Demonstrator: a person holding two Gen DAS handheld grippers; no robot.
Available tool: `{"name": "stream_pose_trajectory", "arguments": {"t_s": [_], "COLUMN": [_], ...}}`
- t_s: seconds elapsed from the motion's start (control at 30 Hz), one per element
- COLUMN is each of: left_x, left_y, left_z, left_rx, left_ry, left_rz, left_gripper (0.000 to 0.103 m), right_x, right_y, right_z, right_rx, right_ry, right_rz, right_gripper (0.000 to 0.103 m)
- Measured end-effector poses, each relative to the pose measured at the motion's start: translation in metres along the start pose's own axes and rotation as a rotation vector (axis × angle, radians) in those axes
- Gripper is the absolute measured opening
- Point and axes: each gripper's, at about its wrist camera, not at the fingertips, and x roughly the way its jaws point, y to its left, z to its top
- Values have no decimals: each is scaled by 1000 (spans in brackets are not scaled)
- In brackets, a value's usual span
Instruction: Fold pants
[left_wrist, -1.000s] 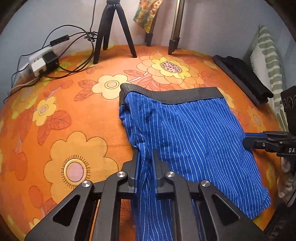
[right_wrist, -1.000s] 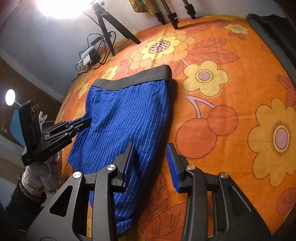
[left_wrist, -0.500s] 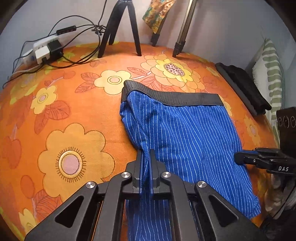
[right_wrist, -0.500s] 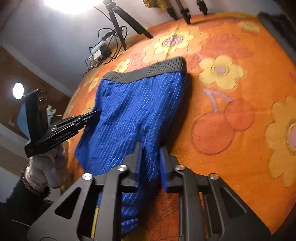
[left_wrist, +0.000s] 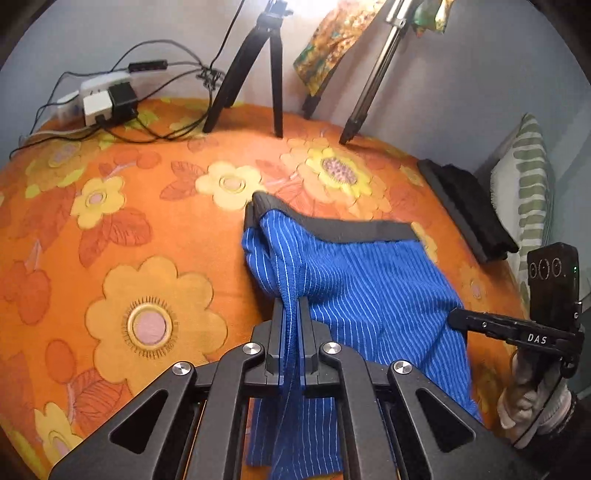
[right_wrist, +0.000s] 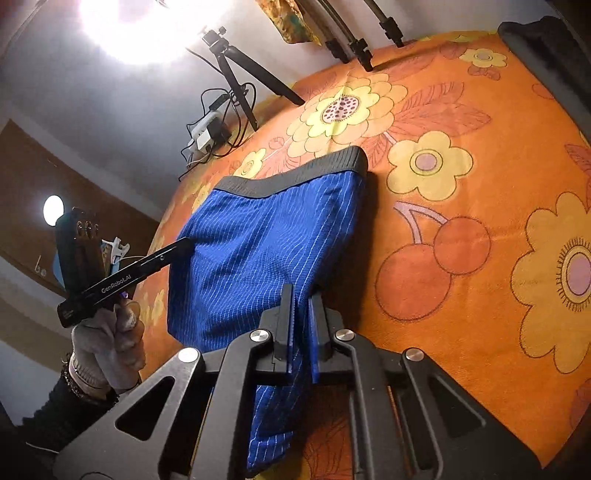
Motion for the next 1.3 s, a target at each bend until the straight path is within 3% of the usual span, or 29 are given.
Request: {"name": "stream_pose_trajectory", "arguments": {"t_s": [0.17,0.5,0.7,1.03,1.3], "left_x": [-12,-74,-98,-130,-146], "left_y": [2,-27,-49,-82,-88], "left_z": [6,29,21,-43,-98], "left_rx": [-40,-5,17,48,-25], "left_ry": [-23,-184,-234,-174,-88], "left_rz": [-50,-124,-136,-126,-133], "left_gripper": [3,3,3,3,3], "right_x": [-11,-87,-118,-160,-172], "right_y": [2,32,46,63,56], "right_z": [4,25,17,-54,-122], "right_rx": [7,-44,-78,-106,-65], "right_ry": [-27,-232,-290,-296,-203], "right_rz": [20,78,76,53,80], "right_gripper": [7,7,7,7,7]}}
